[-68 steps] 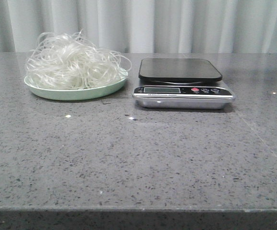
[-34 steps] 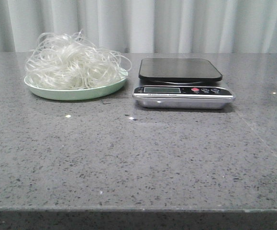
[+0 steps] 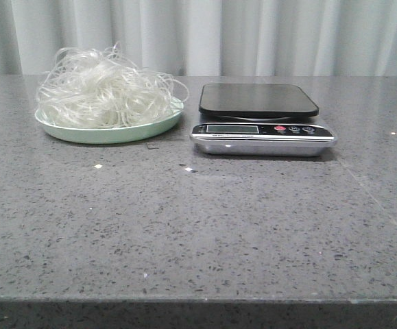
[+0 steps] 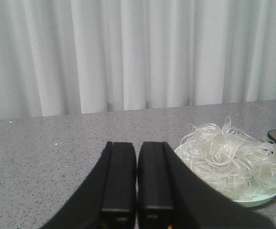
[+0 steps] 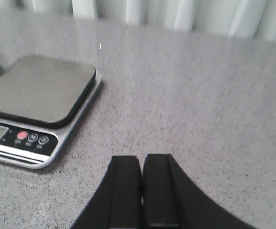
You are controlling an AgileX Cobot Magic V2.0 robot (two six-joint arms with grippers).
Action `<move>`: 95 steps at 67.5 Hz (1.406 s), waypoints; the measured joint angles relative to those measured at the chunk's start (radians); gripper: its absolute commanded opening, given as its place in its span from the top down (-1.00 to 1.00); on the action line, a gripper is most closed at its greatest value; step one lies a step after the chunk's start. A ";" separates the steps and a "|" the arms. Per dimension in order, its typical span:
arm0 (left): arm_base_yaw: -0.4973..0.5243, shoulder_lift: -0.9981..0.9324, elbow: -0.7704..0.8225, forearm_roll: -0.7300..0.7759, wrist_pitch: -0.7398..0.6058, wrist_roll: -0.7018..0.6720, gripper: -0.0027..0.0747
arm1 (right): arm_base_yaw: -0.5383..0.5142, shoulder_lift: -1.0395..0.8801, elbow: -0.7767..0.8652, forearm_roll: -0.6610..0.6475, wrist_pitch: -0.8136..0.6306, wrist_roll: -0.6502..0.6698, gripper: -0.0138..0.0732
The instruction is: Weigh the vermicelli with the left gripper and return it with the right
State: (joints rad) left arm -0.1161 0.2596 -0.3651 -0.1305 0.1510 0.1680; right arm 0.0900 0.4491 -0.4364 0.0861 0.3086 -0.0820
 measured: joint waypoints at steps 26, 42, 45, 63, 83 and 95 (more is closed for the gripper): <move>0.000 0.000 0.000 0.000 0.000 0.000 0.58 | 0.000 -0.328 0.105 0.000 -0.059 0.000 0.34; 0.000 0.000 0.000 0.000 0.002 0.000 0.58 | 0.000 -0.332 0.105 0.000 -0.072 0.000 0.34; 0.000 0.000 0.000 0.000 0.002 0.000 0.58 | 0.000 -0.332 0.105 0.000 -0.072 0.000 0.34; 0.000 0.000 0.000 0.000 0.002 0.000 0.58 | 0.000 -0.332 0.105 0.000 -0.072 0.000 0.34; 0.000 0.000 0.004 0.003 0.002 0.000 0.58 | 0.000 -0.332 0.105 0.000 -0.072 0.000 0.34; 0.035 -0.033 0.052 0.069 -0.007 0.000 0.58 | 0.000 -0.332 0.105 0.000 -0.072 0.000 0.34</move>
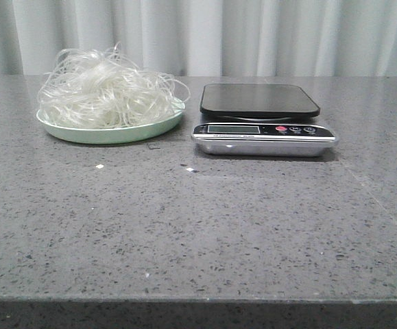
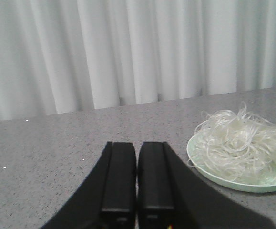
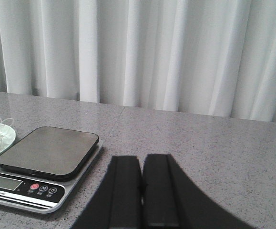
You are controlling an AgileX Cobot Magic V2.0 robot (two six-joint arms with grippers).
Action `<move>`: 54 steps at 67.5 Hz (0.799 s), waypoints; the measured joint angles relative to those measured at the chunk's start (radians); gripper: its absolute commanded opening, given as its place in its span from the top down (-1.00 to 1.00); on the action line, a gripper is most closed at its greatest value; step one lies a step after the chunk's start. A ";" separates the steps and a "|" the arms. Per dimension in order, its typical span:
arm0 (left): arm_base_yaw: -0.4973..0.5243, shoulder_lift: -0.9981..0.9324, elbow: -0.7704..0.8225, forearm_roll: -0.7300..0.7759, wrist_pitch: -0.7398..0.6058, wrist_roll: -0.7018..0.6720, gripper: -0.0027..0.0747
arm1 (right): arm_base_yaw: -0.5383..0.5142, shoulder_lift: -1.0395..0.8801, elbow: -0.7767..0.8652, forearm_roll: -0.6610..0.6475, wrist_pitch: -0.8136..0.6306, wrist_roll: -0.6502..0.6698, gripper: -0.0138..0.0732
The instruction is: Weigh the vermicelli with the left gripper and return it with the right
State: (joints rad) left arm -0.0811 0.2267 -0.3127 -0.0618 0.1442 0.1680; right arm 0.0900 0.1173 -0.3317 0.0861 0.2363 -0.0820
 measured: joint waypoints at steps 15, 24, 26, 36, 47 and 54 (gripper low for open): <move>0.076 -0.113 0.124 -0.008 0.000 0.000 0.58 | 0.000 0.000 0.001 0.000 0.000 0.000 0.34; 0.096 -0.191 0.234 -0.024 -0.002 0.000 0.58 | 0.000 0.000 0.001 0.000 0.000 0.000 0.34; 0.096 -0.203 0.262 -0.026 -0.005 0.000 0.58 | 0.000 0.000 0.001 0.000 0.000 0.000 0.34; 0.096 -0.230 0.316 -0.033 0.003 0.000 0.58 | 0.000 0.000 0.001 0.000 0.000 0.000 0.34; 0.096 -0.230 0.316 -0.036 0.003 0.000 0.58 | 0.000 0.000 0.001 0.000 0.000 0.000 0.34; 0.096 -0.230 0.316 -0.036 0.003 0.000 0.58 | 0.000 0.000 0.001 0.000 0.000 0.000 0.34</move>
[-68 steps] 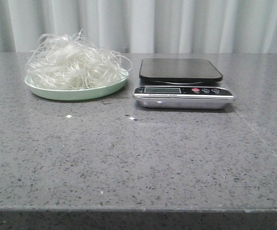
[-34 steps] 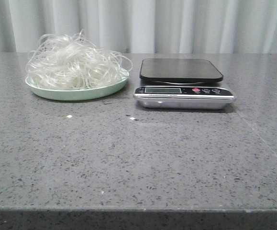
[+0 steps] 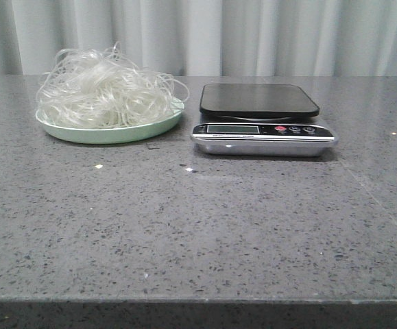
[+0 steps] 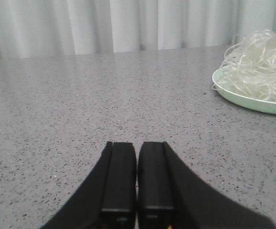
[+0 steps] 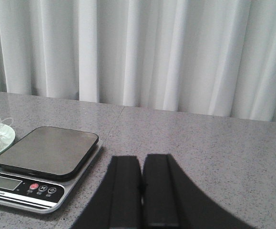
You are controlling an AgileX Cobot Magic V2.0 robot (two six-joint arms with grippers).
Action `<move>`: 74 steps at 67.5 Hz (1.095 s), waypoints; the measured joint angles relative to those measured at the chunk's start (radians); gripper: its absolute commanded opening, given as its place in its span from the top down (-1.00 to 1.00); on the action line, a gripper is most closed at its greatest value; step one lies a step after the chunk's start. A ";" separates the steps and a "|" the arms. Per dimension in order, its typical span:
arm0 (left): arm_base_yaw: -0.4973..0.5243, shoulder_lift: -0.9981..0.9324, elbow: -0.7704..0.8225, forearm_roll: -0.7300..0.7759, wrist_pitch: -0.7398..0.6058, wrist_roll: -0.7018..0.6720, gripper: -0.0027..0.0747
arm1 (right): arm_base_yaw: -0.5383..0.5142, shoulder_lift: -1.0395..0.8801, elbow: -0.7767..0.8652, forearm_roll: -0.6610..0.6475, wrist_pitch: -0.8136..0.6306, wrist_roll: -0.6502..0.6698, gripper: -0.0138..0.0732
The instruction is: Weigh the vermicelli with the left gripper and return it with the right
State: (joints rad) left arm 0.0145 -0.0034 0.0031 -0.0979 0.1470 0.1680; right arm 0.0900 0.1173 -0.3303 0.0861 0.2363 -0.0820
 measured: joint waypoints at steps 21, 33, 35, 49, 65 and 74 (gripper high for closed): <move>0.000 0.000 0.000 0.000 0.000 0.000 0.58 | 0.000 0.000 0.000 0.000 0.000 0.000 0.34; 0.000 0.000 0.000 0.000 0.000 0.000 0.58 | 0.000 0.000 0.000 0.000 0.000 0.000 0.34; 0.000 0.000 0.000 0.000 0.000 0.000 0.58 | 0.000 0.000 0.000 0.000 0.000 0.000 0.34; 0.000 0.000 0.000 0.000 0.000 0.000 0.58 | 0.000 0.000 0.000 0.000 0.000 0.000 0.34; 0.000 0.000 0.000 0.000 0.000 0.000 0.58 | -0.012 0.000 0.079 0.000 -0.016 0.000 0.34; 0.000 0.000 0.000 0.000 0.000 0.000 0.58 | -0.051 -0.005 0.150 0.000 -0.052 0.000 0.34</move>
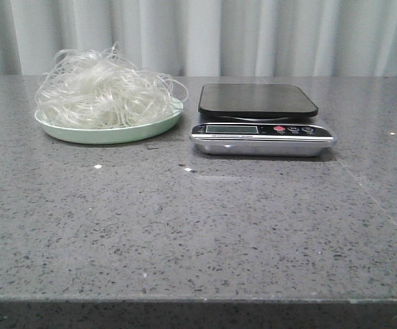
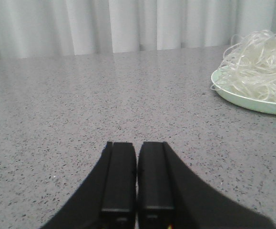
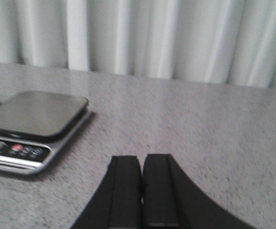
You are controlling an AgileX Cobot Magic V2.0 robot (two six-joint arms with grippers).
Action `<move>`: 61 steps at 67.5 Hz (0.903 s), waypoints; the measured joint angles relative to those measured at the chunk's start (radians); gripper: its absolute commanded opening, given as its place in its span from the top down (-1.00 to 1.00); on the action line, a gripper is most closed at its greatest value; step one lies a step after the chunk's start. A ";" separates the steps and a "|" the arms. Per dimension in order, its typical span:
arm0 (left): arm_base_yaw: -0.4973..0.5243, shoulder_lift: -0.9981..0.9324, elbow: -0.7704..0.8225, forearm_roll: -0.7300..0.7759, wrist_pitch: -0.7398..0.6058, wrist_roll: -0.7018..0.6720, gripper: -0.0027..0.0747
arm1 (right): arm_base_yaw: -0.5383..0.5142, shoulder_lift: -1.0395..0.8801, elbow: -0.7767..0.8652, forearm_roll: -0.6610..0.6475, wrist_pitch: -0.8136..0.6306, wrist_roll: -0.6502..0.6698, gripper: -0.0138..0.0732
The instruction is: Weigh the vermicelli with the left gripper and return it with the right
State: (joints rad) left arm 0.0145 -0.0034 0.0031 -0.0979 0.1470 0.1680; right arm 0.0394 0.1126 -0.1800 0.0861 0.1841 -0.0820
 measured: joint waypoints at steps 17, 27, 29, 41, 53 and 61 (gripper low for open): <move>0.000 0.000 0.000 0.000 0.002 0.000 0.58 | -0.057 -0.104 0.194 0.008 -0.177 0.000 0.34; 0.000 0.000 0.000 0.000 0.002 0.000 0.58 | -0.059 -0.122 0.207 0.019 -0.172 0.000 0.34; 0.000 0.000 0.000 0.000 0.002 0.000 0.58 | -0.059 -0.122 0.207 0.019 -0.172 -0.002 0.34; 0.000 0.000 0.000 0.000 0.002 0.000 0.58 | -0.059 -0.122 0.207 0.019 -0.170 -0.002 0.34; 0.000 0.000 0.000 0.000 0.002 0.000 0.58 | -0.059 -0.122 0.207 0.019 -0.170 -0.002 0.34; 0.000 0.000 0.000 0.000 0.002 0.000 0.58 | -0.059 -0.122 0.207 0.019 -0.170 -0.002 0.34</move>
State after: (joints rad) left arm 0.0145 -0.0034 0.0031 -0.0979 0.1488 0.1680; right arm -0.0197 -0.0098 0.0274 0.1047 0.0136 -0.0839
